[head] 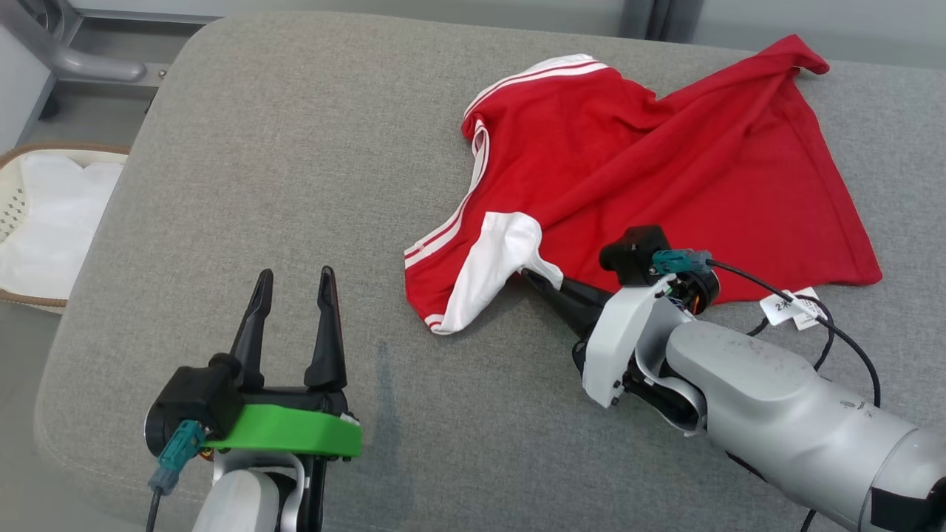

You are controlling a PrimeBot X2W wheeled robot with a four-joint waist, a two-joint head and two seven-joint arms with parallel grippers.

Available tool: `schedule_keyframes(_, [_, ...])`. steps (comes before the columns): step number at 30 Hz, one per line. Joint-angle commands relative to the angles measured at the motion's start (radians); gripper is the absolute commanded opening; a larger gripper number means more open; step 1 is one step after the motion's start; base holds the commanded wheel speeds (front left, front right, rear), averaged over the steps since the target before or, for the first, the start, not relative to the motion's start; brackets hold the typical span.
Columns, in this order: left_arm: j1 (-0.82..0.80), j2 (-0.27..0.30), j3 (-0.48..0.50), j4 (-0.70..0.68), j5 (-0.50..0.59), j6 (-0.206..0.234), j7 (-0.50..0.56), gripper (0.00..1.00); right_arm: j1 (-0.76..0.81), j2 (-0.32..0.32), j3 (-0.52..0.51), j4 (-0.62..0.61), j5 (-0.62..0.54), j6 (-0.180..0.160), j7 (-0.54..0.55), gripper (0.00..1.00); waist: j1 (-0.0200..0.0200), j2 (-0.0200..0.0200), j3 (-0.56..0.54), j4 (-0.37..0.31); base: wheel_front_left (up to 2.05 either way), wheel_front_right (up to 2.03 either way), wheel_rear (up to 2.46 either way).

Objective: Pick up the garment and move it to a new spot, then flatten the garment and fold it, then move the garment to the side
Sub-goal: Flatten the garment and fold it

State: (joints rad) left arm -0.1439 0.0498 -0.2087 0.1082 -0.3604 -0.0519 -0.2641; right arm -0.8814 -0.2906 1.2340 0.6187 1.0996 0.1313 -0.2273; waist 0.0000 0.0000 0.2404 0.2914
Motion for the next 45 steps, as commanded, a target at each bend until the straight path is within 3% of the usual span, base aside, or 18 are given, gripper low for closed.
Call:
schedule_keyframes(1, [0.003, 0.002, 0.004, 0.002, 0.006, 0.001, 0.000, 1.00, -0.018, -0.010, 0.016, -0.002, -0.061, -0.001, -0.018, 0.00, 0.0000, 0.0000, -0.005, -0.003, 0.00, 0.00, 0.00])
schedule_keyframes(6, [0.017, 0.002, 0.016, 0.002, 0.012, 0.004, 0.000, 1.00, 0.000, -0.038, 0.046, -0.056, -0.338, -0.001, -0.036, 0.00, 0.0000, 0.0000, -0.017, -0.020, 0.00, 0.00, 0.00])
schedule_keyframes(10, [0.020, 0.002, 0.023, 0.004, 0.013, 0.001, 0.000, 1.00, 0.107, -0.066, 0.048, -0.156, -0.719, -0.001, -0.038, 0.00, 0.0000, 0.0000, -0.025, -0.041, 0.00, 0.00, 0.00])
schedule_keyframes(11, [0.020, 0.002, 0.025, 0.007, 0.015, 0.000, 0.000, 1.00, 0.140, -0.074, 0.048, -0.186, -0.786, -0.001, -0.038, 0.45, 0.0000, 0.0000, -0.027, -0.048, 0.00, 0.00, 0.00])
schedule_keyframes(12, [0.020, 0.002, 0.027, 0.008, 0.017, -0.001, 0.000, 1.00, 0.159, -0.079, 0.046, -0.210, -0.830, -0.001, -0.038, 1.00, 0.0000, 0.0000, -0.029, -0.055, 0.00, 0.00, 0.00])
schedule_keyframes(17, [0.023, 0.002, 0.039, 0.016, 0.026, -0.008, 0.000, 1.00, 0.210, -0.112, 0.047, -0.303, -0.952, -0.001, -0.038, 1.00, 0.0000, 0.0000, -0.036, -0.103, 0.00, 0.00, 0.00])
schedule_keyframes(22, [0.015, 0.002, 0.045, 0.050, 0.035, -0.015, 0.000, 1.00, 0.232, -0.133, -0.012, -0.362, -0.896, -0.001, -0.038, 1.00, 0.0000, 0.0000, -0.038, -0.147, 0.00, 0.00, 0.00])
schedule_keyframes(28, [-0.033, 0.019, 0.036, 0.178, 0.052, -0.035, 0.007, 1.00, 0.314, -0.148, -0.220, -0.397, -0.852, -0.001, -0.039, 1.00, 0.0000, 0.0000, -0.040, -0.190, 0.00, 0.00, 0.00])
schedule_keyframes(45, [-0.263, 0.113, -0.032, 0.564, 0.029, -0.072, 0.196, 1.00, 0.471, -0.081, -0.704, -0.500, -0.963, -0.001, -0.039, 1.00, 0.0000, 0.0000, 0.000, -0.288, 0.00, 0.00, 0.00])
